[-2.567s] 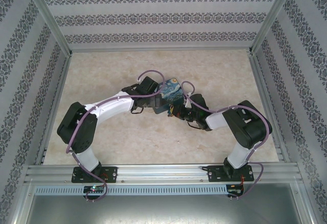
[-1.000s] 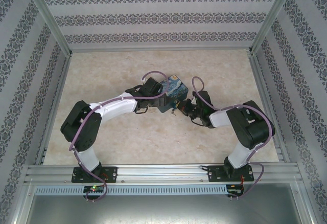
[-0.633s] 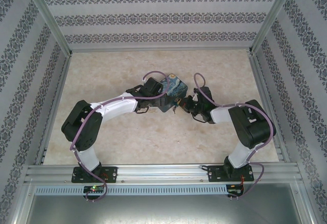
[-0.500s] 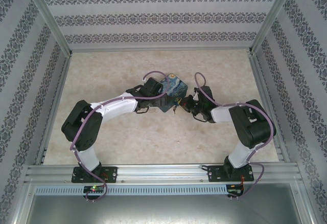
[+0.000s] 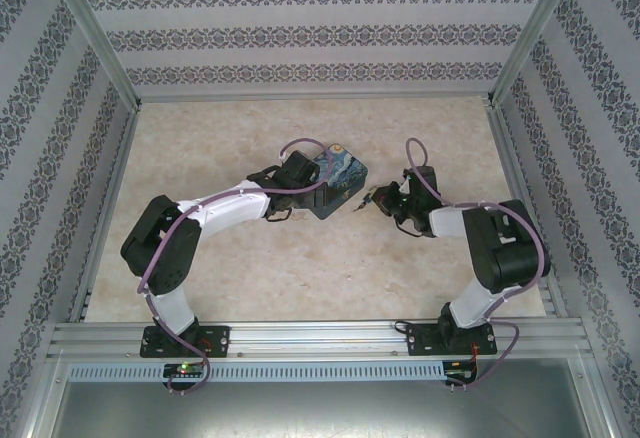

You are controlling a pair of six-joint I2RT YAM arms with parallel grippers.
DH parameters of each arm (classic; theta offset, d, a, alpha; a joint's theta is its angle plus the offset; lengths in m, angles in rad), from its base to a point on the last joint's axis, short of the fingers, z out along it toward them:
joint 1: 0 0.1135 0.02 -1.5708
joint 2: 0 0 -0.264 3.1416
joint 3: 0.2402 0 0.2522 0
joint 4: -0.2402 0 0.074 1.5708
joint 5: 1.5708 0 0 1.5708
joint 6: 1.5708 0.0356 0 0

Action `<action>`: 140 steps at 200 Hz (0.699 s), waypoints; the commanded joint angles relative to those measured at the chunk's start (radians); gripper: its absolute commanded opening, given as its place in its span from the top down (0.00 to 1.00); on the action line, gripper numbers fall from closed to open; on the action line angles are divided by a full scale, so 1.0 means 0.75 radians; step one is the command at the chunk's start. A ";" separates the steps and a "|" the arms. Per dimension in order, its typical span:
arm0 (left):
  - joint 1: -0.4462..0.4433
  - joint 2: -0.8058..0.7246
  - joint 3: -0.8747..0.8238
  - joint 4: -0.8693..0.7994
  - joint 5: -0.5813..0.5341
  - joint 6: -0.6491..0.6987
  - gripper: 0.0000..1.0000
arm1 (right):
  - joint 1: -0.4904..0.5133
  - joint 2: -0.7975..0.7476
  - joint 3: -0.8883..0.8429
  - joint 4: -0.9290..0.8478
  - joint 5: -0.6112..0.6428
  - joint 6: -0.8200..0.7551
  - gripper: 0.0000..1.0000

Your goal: Unlock the padlock with the key

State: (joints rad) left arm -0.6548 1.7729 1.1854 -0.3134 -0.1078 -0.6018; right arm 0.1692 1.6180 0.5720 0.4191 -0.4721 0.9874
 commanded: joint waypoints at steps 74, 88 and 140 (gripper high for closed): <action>-0.017 -0.139 0.085 -0.238 0.078 0.049 0.00 | 0.246 -0.494 -0.251 -0.163 -0.013 -0.009 1.00; -0.017 -0.181 0.070 -0.238 0.070 0.039 0.00 | 0.367 -0.519 -0.271 -0.158 0.047 0.022 1.00; -0.017 -0.349 -0.021 -0.257 -0.042 0.003 0.00 | 0.833 -0.411 -0.212 -0.079 0.299 0.116 1.00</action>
State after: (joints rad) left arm -0.6548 1.5700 1.2057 -0.4644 -0.0784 -0.5838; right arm 0.6823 1.2549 0.3779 0.3244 -0.3679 1.0325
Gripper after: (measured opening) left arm 0.997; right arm 0.063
